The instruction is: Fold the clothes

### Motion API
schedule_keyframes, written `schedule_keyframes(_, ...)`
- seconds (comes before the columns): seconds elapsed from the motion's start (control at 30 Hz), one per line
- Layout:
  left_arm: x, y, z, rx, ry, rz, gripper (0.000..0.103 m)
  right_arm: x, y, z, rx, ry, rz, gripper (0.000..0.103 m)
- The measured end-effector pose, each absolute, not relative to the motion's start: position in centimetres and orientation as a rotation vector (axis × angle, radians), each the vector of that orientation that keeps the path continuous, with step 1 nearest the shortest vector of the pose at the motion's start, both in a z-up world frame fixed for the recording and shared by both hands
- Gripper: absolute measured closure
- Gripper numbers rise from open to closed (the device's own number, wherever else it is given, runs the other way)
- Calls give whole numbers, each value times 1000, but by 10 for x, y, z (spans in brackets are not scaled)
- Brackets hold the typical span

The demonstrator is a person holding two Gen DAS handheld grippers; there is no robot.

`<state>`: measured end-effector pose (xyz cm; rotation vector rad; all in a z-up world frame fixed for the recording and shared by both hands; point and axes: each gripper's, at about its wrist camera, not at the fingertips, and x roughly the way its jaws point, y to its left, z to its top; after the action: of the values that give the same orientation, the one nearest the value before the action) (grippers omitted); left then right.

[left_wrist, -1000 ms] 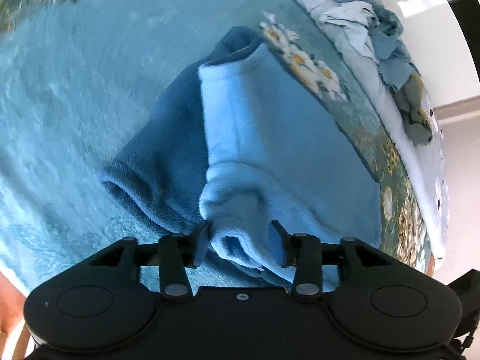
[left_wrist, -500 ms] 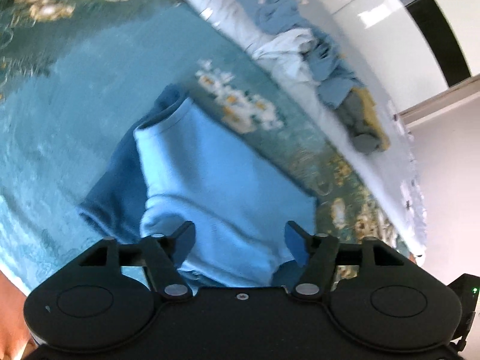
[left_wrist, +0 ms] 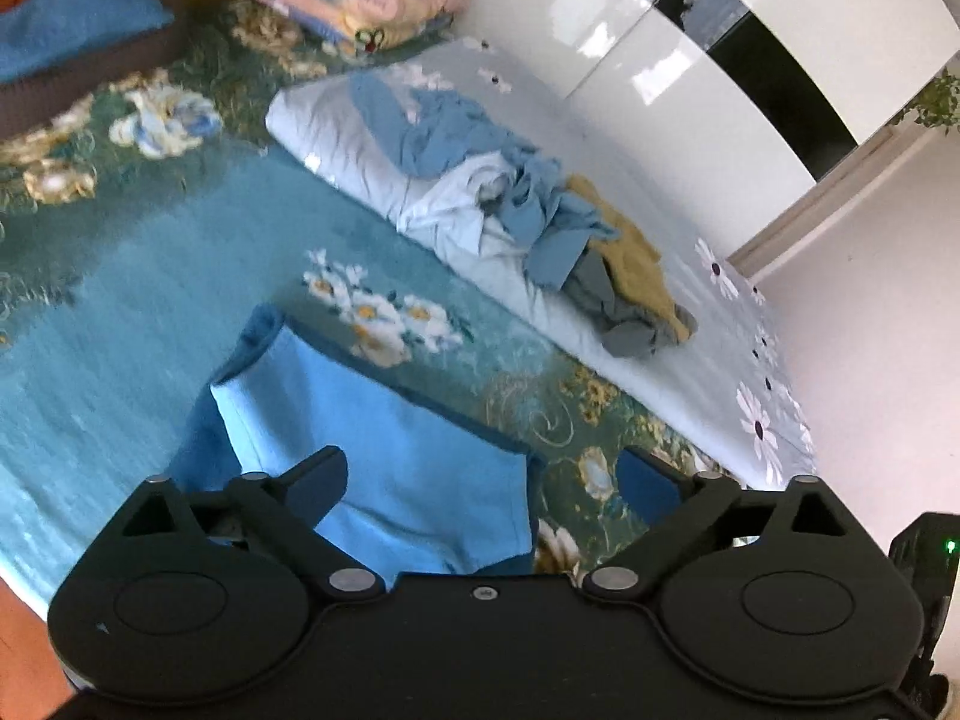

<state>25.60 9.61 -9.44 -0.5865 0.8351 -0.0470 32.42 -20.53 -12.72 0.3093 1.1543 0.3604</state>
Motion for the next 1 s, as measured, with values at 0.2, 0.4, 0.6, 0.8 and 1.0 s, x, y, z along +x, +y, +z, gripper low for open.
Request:
schedule_keyframes(0.2,246,101,-78,-477,809,-39,2,329,-188,-120,297,1122,313,0)
schedule_keyframes(0.4,266,128,-83,-479,808,-47,2,330,-167,-116,222,1109,280,0)
schedule_keyframes(0.6,292,175,-93,-418,809,-107,2,340,-151,-113,229,1082,124,0)
schedule_keyframes(0.8,320,234,-115,-376,833,-118,2,345,-116,-121,285,1035,2,0)
schedule_keyframes(1.0,340,271,-148,-367,890,-131,2,338,-93,-132,259,1041,-69,0)
